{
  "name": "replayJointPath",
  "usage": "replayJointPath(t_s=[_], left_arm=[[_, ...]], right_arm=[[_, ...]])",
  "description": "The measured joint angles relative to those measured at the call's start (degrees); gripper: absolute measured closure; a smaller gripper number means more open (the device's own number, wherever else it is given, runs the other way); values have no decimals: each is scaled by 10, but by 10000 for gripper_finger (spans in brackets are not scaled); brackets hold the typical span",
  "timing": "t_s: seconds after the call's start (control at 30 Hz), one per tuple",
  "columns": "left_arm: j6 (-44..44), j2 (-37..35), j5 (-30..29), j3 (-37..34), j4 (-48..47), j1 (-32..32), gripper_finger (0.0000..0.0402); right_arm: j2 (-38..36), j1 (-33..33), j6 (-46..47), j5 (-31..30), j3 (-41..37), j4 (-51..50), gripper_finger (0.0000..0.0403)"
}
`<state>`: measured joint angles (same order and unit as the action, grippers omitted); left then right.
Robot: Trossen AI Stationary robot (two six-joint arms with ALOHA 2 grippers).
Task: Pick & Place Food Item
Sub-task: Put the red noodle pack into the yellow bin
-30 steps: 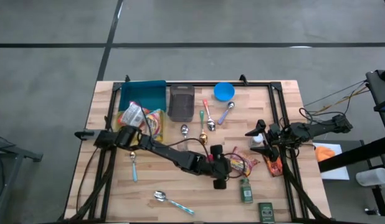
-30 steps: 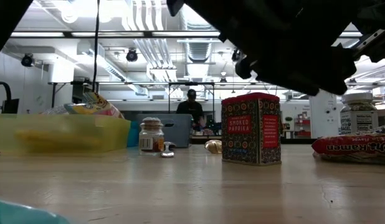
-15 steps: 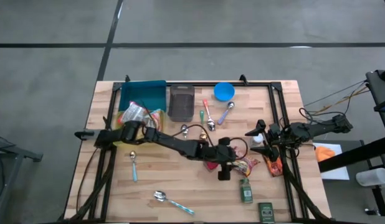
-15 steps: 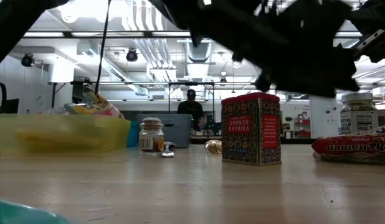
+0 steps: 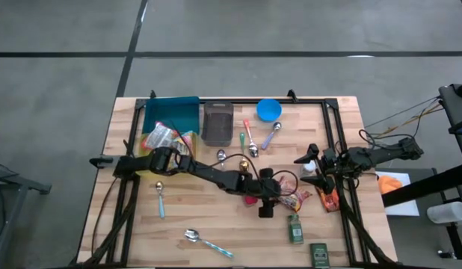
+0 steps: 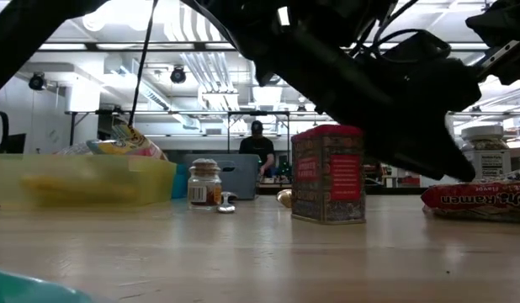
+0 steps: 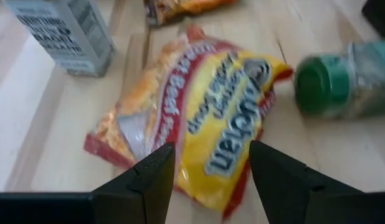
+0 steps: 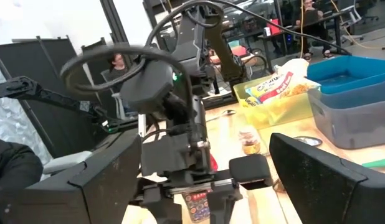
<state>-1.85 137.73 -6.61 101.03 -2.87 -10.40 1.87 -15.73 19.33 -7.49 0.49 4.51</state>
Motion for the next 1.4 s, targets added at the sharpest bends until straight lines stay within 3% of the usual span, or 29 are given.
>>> replayJointPath(t_s=[0.17, 0.73, 1.13, 1.4], left_arm=[[1, 0, -15, -1, -48, -4, 197], [6, 0, -15, -1, -32, -5, 204], [8, 0, -12, -1, -32, -6, 382], [9, 0, -11, -1, -32, -6, 400]], right_arm=[[0, 0, 0, 0, 0, 0, 52], [0, 0, 0, 0, 0, 0, 52], [1, 0, 0, 0, 0, 0, 52], [1, 0, 0, 0, 0, 0, 52]])
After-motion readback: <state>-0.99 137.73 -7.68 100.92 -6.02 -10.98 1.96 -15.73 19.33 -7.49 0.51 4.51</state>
